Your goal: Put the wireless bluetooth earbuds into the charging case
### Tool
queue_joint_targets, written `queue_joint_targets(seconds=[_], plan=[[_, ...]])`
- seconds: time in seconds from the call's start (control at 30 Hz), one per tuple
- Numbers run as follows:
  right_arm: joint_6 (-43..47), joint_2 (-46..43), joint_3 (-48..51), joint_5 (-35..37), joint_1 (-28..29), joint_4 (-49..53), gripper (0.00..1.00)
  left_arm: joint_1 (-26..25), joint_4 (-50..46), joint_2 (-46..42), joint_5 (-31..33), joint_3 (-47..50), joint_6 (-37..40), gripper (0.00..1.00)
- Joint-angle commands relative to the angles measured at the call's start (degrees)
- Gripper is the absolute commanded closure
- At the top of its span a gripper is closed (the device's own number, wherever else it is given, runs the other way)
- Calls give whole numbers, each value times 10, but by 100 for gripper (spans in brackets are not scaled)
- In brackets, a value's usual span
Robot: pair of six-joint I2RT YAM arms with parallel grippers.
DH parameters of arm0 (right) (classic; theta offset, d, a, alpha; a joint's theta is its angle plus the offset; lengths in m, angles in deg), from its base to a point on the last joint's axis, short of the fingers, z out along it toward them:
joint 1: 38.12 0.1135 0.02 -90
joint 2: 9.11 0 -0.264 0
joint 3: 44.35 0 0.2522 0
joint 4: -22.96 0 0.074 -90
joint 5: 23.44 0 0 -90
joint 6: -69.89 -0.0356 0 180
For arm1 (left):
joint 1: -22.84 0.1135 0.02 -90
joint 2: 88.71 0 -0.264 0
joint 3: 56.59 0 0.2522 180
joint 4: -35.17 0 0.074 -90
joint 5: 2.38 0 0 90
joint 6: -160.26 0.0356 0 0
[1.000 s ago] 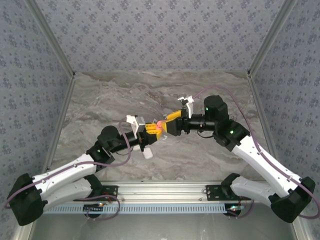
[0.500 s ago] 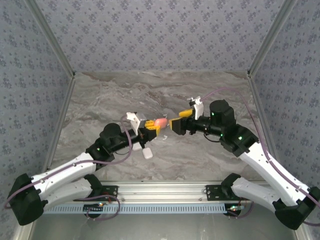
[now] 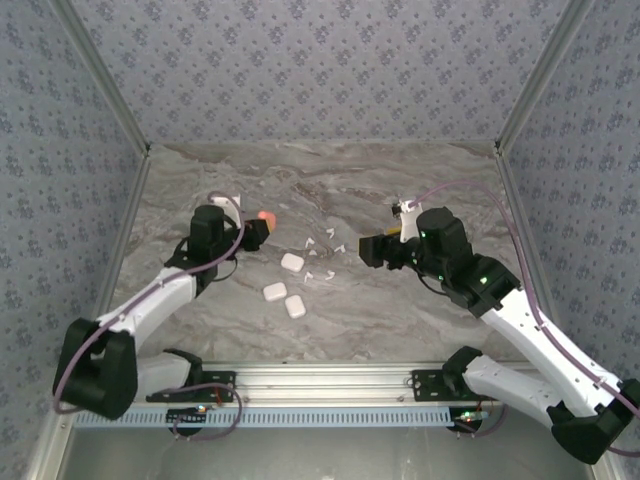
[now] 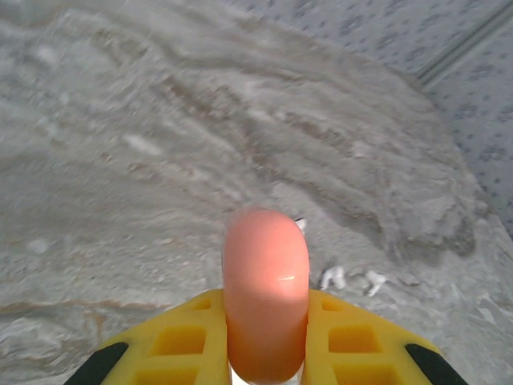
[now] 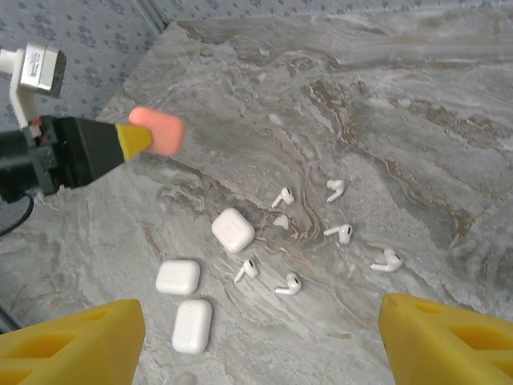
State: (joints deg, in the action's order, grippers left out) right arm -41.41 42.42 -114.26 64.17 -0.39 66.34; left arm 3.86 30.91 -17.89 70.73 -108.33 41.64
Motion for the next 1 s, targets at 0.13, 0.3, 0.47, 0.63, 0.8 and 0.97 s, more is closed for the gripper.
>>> queue_joint_targets(seconds=[0.13,0.3,0.47,0.63,0.8,0.97], plan=[[-17,-2,7,15,-3,31,21,40,-10,113,-78,-72,-18,100],[-23,-9,17,16,-2,34,21,60,-3,193,-122,-107,-28,100],[-25,-13,24,17,-2,35,21,64,-3,250,-145,-134,-26,99],[-26,-13,25,19,-2,42,20,70,-3,287,-150,-147,-21,92],[-26,-13,28,19,-2,44,20,85,-4,320,-169,-159,-11,85],[-26,-12,30,20,-3,45,20,95,-7,342,-182,-169,-5,71]])
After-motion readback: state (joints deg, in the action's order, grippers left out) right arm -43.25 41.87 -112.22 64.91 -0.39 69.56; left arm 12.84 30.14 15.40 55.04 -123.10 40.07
